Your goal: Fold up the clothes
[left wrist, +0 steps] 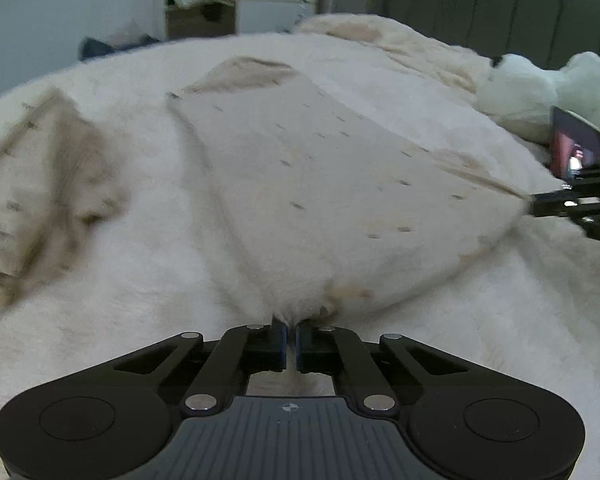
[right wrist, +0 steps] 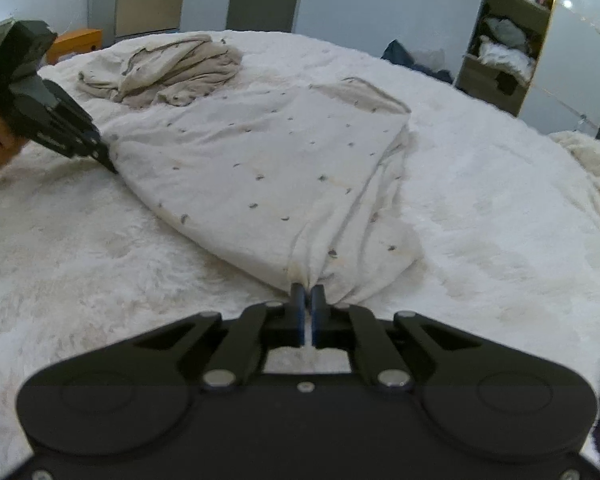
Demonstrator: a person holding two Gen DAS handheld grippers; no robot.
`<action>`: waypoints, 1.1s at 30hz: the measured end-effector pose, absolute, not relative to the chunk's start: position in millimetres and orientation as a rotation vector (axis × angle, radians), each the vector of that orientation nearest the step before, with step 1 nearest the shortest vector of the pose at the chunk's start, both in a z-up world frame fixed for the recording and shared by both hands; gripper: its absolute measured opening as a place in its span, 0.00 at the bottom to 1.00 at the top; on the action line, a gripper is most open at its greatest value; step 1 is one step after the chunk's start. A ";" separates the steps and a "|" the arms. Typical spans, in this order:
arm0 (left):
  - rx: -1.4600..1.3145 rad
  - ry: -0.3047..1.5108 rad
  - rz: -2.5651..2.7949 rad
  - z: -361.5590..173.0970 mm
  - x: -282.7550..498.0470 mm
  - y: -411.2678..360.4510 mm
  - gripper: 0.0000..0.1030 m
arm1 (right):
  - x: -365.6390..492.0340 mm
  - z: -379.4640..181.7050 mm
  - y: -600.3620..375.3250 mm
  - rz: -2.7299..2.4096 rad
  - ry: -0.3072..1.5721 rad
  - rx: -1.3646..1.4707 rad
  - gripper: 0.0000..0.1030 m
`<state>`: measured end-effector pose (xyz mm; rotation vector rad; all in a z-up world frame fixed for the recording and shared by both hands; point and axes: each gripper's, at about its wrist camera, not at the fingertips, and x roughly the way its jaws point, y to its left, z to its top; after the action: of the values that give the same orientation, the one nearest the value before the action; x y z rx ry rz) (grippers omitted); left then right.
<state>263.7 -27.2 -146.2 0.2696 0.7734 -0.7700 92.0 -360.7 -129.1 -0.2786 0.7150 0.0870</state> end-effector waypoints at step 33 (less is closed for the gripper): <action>0.330 0.799 -0.767 -159.1 255.8 -43.4 0.03 | 106.7 -148.3 -337.3 0.236 0.751 -0.352 0.01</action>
<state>255.8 -43.4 -159.1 0.3298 0.7991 -0.7675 106.7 -337.3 -148.3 -0.3522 0.7509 0.2356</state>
